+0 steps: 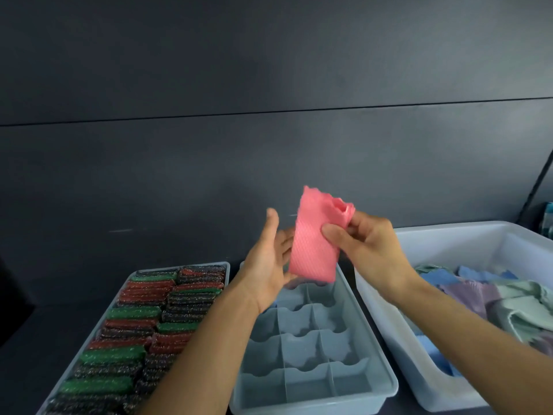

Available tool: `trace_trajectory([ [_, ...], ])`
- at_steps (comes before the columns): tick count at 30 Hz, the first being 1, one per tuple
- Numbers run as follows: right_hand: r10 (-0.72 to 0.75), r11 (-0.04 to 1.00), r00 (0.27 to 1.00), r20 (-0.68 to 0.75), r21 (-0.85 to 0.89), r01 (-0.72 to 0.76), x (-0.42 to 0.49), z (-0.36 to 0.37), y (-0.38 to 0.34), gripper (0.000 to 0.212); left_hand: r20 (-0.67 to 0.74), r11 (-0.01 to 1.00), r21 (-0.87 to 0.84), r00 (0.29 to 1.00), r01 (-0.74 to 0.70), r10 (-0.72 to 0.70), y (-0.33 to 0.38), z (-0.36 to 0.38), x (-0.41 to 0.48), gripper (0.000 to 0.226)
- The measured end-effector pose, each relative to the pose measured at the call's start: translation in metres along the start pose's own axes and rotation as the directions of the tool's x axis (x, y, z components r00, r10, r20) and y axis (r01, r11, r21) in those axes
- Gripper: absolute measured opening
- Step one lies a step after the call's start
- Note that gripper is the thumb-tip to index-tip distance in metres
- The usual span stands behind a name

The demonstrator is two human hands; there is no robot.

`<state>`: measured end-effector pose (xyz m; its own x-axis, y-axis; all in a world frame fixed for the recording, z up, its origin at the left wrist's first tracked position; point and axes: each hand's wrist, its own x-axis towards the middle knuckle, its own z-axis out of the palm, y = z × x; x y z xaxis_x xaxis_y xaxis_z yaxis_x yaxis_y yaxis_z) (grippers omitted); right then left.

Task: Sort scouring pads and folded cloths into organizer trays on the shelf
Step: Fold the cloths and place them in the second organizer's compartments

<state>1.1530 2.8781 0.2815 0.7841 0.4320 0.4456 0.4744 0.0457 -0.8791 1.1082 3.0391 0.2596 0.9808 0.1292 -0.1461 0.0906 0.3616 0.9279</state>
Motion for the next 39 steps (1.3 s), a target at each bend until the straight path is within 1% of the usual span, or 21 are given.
trace_trajectory([
  [1, 0.075, 0.996, 0.997, 0.000, 0.047, -0.075, 0.003, -0.002, 0.001, 0.010, 0.051, 0.998, 0.058, 0.999, -0.021, 0.018, 0.001, 0.001, -0.004, 0.095],
  [2, 0.125, 0.990, 0.992, 0.013, 0.071, -0.125, 0.006, -0.004, 0.002, 0.019, 0.093, 0.991, 0.121, 0.995, -0.051, 0.039, 0.002, 0.003, -0.008, 0.097],
  [4, 0.191, 0.975, 0.980, 0.063, 0.098, -0.197, 0.006, -0.002, 0.001, 0.034, 0.110, 0.964, 0.224, 0.987, -0.143, 0.121, 0.003, 0.009, -0.017, 0.077],
  [6, 0.217, 0.968, 0.971, 0.097, 0.104, -0.227, 0.004, 0.001, 0.001, 0.034, 0.024, 0.936, 0.265, 0.972, -0.232, 0.234, 0.003, 0.014, -0.020, 0.054],
  [8, 0.226, 0.965, 0.968, 0.106, 0.109, -0.237, 0.001, 0.003, 0.002, 0.030, -0.073, 0.921, 0.225, 0.937, -0.319, 0.342, 0.000, 0.019, -0.021, 0.037],
  [11, 0.175, 0.965, 0.980, 0.096, 0.181, -0.190, -0.002, 0.004, 0.001, 0.027, -0.093, 0.877, 0.217, 0.885, -0.429, 0.456, -0.002, 0.021, -0.024, 0.024],
  [15, 0.101, 0.932, 0.990, 0.102, 0.337, -0.130, -0.004, 0.003, -0.003, 0.021, -0.036, 0.876, 0.181, 0.887, -0.447, 0.460, 0.003, 0.016, -0.028, 0.010],
  [17, 0.100, 0.927, 0.989, 0.104, 0.352, -0.131, -0.004, 0.003, -0.003, 0.013, -0.007, 0.876, 0.170, 0.888, -0.452, 0.460, 0.005, 0.014, -0.031, 0.020],
  [19, 0.103, 0.941, 0.990, 0.100, 0.313, -0.130, -0.004, 0.004, -0.001, 0.023, 0.000, 0.905, 0.137, 0.913, -0.403, 0.407, 0.008, 0.014, -0.034, 0.031],
  [21, 0.074, 0.970, 0.995, 0.065, 0.226, -0.087, -0.003, 0.005, -0.002, 0.042, 0.013, 0.944, 0.102, 0.950, -0.312, 0.313, 0.009, 0.014, -0.036, 0.029],
  [22, 0.057, 0.983, 0.997, 0.054, 0.172, -0.065, -0.003, 0.005, -0.002, 0.050, 0.025, 0.959, 0.113, 0.966, -0.260, 0.259, 0.010, 0.014, -0.038, 0.036],
  [23, 0.038, 0.992, 0.997, 0.060, 0.121, -0.045, -0.004, 0.006, -0.003, 0.054, 0.049, 0.960, 0.163, 0.974, -0.226, 0.221, 0.010, 0.012, -0.038, 0.047],
  [24, 0.032, 0.996, 0.997, 0.077, 0.086, -0.038, -0.004, 0.007, -0.004, 0.056, 0.086, 0.951, 0.233, 0.978, -0.205, 0.190, 0.010, 0.010, -0.039, 0.049],
  [25, 0.031, 0.997, 0.995, 0.097, 0.069, -0.038, -0.004, 0.007, -0.004, 0.056, 0.111, 0.934, 0.291, 0.977, -0.206, 0.181, 0.009, 0.008, -0.039, 0.041],
  [26, 0.040, 0.995, 0.993, 0.115, 0.083, -0.050, -0.005, 0.007, -0.004, 0.056, 0.112, 0.926, 0.311, 0.976, -0.214, 0.187, 0.009, 0.006, -0.040, 0.030],
  [28, 0.062, 0.986, 0.991, 0.121, 0.145, -0.079, -0.006, 0.006, 0.002, 0.050, 0.070, 0.924, 0.296, 0.970, -0.244, 0.234, 0.007, 0.004, -0.040, 0.022],
  [31, 0.155, 0.935, 0.980, 0.126, 0.300, -0.187, -0.007, 0.007, 0.006, 0.027, 0.003, 0.874, 0.331, 0.927, -0.355, 0.375, 0.004, 0.002, -0.040, 0.016],
  [33, 0.210, 0.936, 0.957, 0.199, 0.243, -0.255, -0.008, 0.007, 0.006, 0.037, 0.004, 0.823, 0.376, 0.888, -0.426, 0.459, 0.002, 0.002, -0.040, 0.013],
  [34, 0.203, 0.942, 0.952, 0.230, 0.221, -0.254, -0.008, 0.009, 0.005, 0.032, 0.009, 0.805, 0.384, 0.873, -0.453, 0.487, 0.002, 0.003, -0.041, 0.013],
  [36, 0.194, 0.926, 0.956, 0.222, 0.280, -0.253, -0.008, 0.010, 0.006, 0.024, 0.008, 0.796, 0.376, 0.861, -0.474, 0.508, 0.002, 0.000, -0.043, 0.018],
  [39, 0.229, 0.822, 0.946, 0.231, 0.475, -0.315, -0.007, 0.012, 0.007, 0.024, -0.006, 0.862, 0.287, 0.899, -0.417, 0.437, 0.002, -0.006, -0.043, 0.023],
])
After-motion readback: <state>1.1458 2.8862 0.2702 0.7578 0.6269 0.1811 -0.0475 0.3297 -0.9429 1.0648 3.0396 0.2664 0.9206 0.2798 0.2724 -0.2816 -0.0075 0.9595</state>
